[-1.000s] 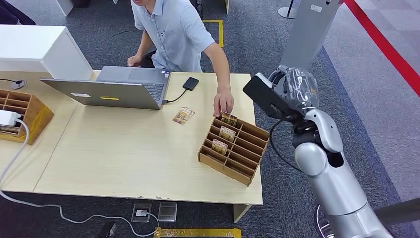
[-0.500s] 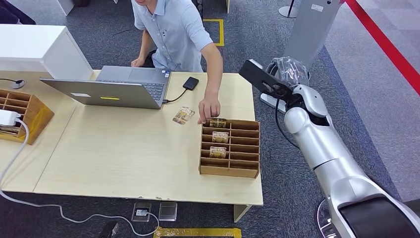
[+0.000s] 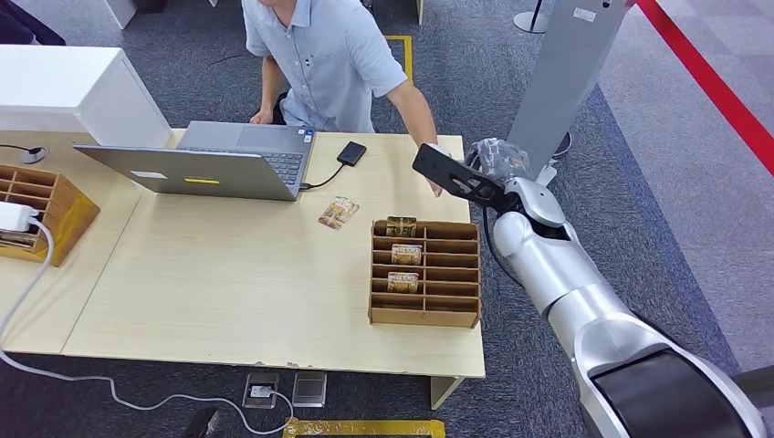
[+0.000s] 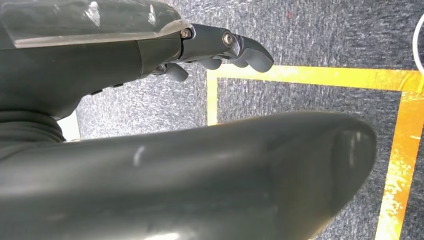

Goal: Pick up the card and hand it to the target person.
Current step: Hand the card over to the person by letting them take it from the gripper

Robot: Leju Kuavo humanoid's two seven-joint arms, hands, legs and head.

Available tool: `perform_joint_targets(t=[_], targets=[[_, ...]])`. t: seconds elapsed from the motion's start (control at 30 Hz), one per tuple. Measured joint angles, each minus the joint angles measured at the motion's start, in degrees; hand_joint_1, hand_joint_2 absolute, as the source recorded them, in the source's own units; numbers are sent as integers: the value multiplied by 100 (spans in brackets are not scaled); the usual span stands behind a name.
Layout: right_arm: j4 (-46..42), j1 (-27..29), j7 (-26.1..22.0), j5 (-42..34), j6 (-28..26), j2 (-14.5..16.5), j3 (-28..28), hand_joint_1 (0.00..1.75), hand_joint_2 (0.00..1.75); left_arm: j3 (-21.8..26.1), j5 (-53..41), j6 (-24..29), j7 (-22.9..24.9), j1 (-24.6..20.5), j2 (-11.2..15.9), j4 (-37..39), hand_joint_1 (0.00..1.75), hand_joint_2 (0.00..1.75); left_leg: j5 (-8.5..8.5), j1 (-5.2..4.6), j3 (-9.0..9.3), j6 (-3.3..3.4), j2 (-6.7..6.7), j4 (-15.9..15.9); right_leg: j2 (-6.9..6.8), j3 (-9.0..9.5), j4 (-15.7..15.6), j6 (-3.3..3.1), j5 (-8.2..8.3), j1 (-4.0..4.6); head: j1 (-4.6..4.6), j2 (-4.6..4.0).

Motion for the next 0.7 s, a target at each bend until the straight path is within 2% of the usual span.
perform_joint_targets(t=[0.47,0.6,0.7], targets=[[318,-298,-519,28,-261,451,101,175,175,0,56,41,-33,3,-1,0,0,0,1,0,0,0,2,0,2,0,0,0,0,0,0,0],[364,-341,-533,37,-267,567,129,0,175,0,72,43,-33,3,-2,0,0,0,0,0,0,0,2,0,2,0,0,0,0,0,-2,-1],[406,-354,-532,56,-262,618,178,0,175,0,73,23,-26,3,-1,0,0,0,0,0,0,0,2,0,2,-1,0,0,0,0,-3,0]])
